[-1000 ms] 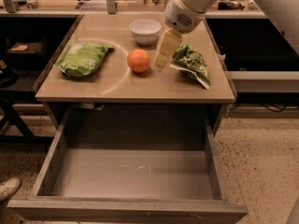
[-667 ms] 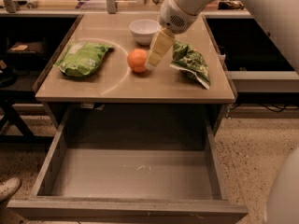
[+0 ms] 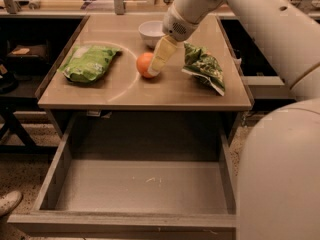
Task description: Place orange into top drawer
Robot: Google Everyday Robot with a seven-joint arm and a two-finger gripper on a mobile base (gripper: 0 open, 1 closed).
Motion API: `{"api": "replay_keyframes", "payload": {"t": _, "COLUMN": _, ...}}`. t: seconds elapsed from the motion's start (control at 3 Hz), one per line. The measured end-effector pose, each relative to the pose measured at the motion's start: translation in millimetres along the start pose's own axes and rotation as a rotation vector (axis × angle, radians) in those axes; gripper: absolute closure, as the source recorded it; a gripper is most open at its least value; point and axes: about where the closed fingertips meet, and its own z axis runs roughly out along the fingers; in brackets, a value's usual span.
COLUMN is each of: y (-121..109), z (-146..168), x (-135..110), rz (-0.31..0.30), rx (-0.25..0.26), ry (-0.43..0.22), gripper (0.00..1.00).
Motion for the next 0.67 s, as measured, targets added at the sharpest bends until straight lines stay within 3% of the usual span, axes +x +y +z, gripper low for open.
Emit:
{"api": "replay_keyframes", "payload": {"t": 0.33, "y": -1.4, "z": 3.4, "x": 1.1, "rz": 0.002, "rx": -0.004, "ry": 0.001, "gripper": 0.00}}
{"api": "replay_keyframes", "payload": {"t": 0.67, "y": -7.1, "z": 18.4, "x": 2.3, "rz": 0.045, "rx": -0.015, "ry": -0.032, "gripper": 0.00}}
